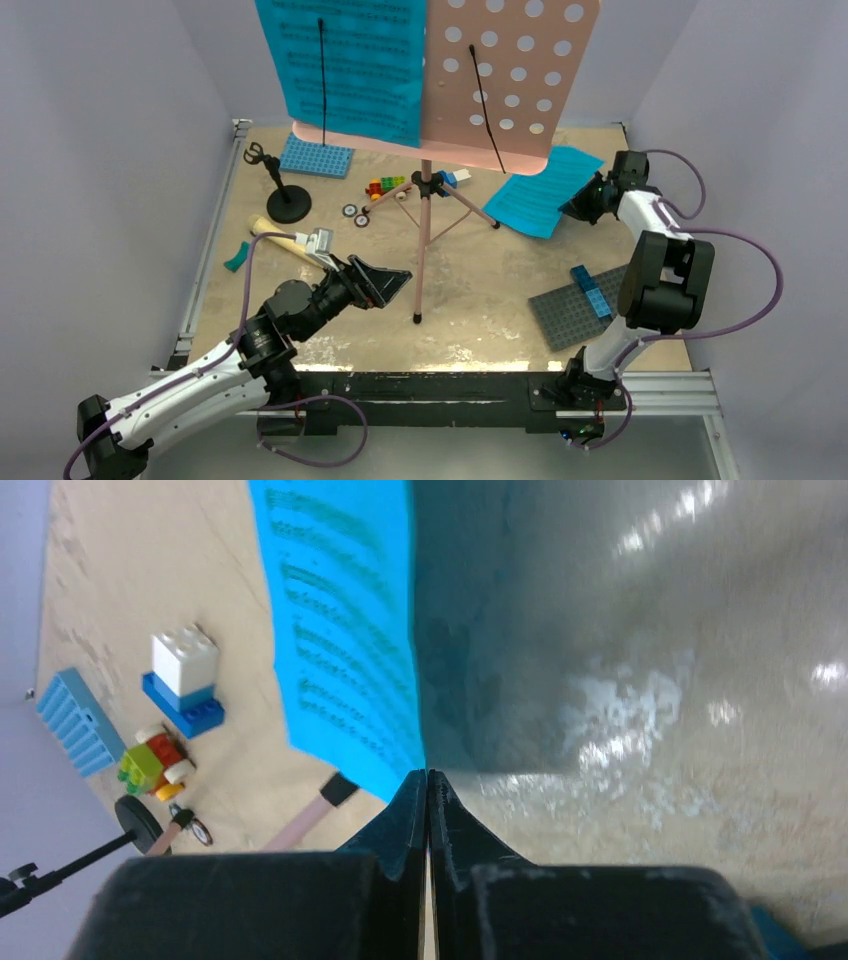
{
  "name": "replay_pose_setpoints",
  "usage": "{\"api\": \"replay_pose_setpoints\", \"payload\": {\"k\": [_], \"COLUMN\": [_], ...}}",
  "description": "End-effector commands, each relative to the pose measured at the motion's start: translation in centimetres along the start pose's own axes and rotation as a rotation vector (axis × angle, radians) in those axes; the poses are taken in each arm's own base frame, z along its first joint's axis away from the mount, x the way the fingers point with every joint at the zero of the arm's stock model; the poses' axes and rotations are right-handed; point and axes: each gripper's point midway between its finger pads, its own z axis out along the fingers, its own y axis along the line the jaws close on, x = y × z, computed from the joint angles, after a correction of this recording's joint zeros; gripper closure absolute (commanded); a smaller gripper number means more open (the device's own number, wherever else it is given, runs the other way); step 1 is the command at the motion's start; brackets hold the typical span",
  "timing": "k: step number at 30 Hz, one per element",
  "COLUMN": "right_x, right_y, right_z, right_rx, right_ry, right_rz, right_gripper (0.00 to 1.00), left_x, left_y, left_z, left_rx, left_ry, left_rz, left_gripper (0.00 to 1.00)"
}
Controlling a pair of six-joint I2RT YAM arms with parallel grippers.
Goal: Pack up the instrument practice props
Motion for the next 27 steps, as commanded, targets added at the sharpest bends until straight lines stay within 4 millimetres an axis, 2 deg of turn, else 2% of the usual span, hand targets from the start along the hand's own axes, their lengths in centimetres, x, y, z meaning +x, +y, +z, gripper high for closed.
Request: {"api": "replay_pose_setpoints", "payload": {"k": [1,6,10,14,16,19,22,25,27], "right_x": [-2.6,-3.9,-4.4,-4.6,-5.0,-5.7,-6.4,-7.2,-6.7], "right_y": [0.1,-1.7,-2.0,-1.8,-1.3,-0.4,0.7,2.3,3.3], "right_z": [0.4,1.5,2.1,2.0,1.4,0.1,-1.7,-4.5,-6.4], "right_rx": [0.021,0.124,0.148,0.143,0.137,0.131,0.113,0.080,0.039], "right_ry": [-0.023,-0.011,0.001,-0.003,-0.023,-0.057,-0.097,-0.177,-0.225], "right_rz": [-0.064,-0.114,-0.121,-0.119,-0.121,-0.125,-0.125,-0.128,-0.130], "right_gripper": [1.00,1.00,1.00,0.71,0.59,0.50,0.46,0.45,0.45], "left_x": [-0.5,-0.5,-0.5,-0.5,-0.5,-0.6,-0.9,-0.8,-1.1], "left_y": [-1.0,-0.3,0.1,0.3,0.3,0.5,0.7,1.7,1.7], "left_z": [0.1,0.0,0.0,-0.2,-0.3,-0.5,-0.6,-1.0,-1.2], "left_rx": [0.041,0.018,-0.003,-0.011,-0.016,-0.028,-0.055,-0.125,-0.149], "left_ry": [-0.020,-0.027,-0.022,-0.019,-0.017,-0.020,-0.024,-0.004,-0.002], "left_rz": [-0.017,0.013,0.032,0.039,0.039,0.033,0.020,0.019,0.024], "left_gripper": [0.00,0.00,0.00,0.00,0.00,0.00,0.00,0.00,0.00]}}
